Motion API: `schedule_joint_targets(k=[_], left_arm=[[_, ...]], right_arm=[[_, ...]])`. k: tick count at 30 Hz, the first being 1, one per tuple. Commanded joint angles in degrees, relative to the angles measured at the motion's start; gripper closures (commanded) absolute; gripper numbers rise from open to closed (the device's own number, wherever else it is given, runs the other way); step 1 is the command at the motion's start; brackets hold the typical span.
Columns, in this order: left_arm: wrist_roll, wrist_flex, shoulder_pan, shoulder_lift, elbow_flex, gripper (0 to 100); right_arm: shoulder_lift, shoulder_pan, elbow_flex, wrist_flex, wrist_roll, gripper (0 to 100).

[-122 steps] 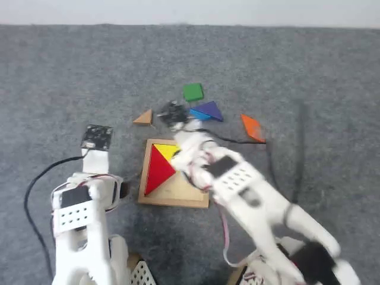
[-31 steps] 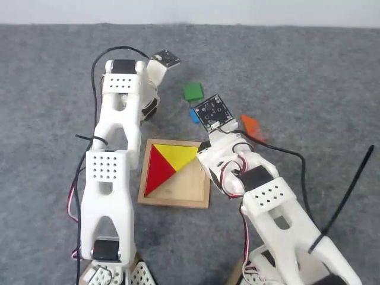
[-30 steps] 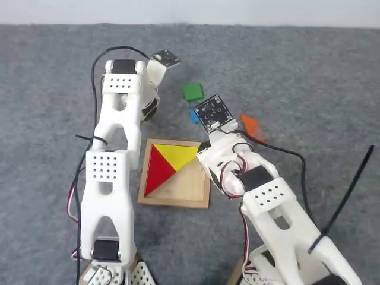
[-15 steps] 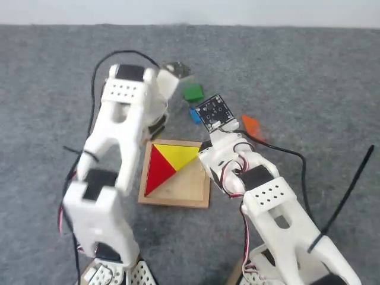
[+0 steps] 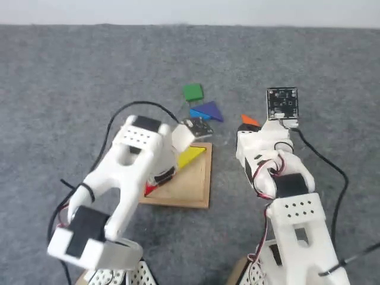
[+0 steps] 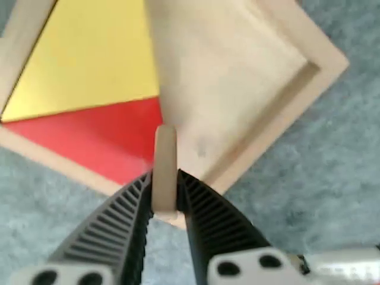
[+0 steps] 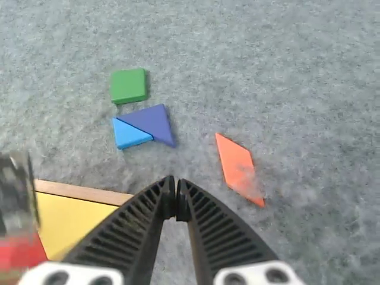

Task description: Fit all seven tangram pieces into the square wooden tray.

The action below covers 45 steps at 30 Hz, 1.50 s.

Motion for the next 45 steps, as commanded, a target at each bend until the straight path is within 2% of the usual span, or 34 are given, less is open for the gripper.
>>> schedule_joint_targets(k=[1,8,12,15,23,31,35,38,45], left_arm=[[-5.7,2.3,3.1,-3.4,1.5,99],[-7.2,1.8,8.9,-3.4,4.8,99],[-7.1,-3.3,8.8,-3.4,6.4,99],[-7.1,-4.3,8.7,-3.3,6.3,95],[-7.3,-9.0,3.6,-3.3,5.9,86],[-7.2,-10.8,3.3,-4.0,5.8,86],[-6.9,-15.0,0.6,-4.0,6.0,86],[-3.1,-17.4,-1.8,-4.0,5.4,86],[-1.1,-15.6,-2.5,-7.3,5.1,86]], right_arm=[[-2.2,0.6,-0.6,0.0,-0.7,99.2],[-2.2,0.5,-0.6,0.0,-0.6,99.2],[-2.2,0.5,-0.6,0.0,-0.6,99.2],[-2.2,0.5,-0.5,0.0,-0.6,99.2],[-2.2,0.5,-0.5,0.0,-0.5,99.2],[-2.2,-1.0,-0.5,0.0,1.4,99.2],[-2.2,-1.1,-0.4,0.0,1.4,99.2],[-2.2,-1.1,-0.4,0.0,1.5,99.2],[-2.2,-1.1,-0.4,0.1,1.6,99.2]])
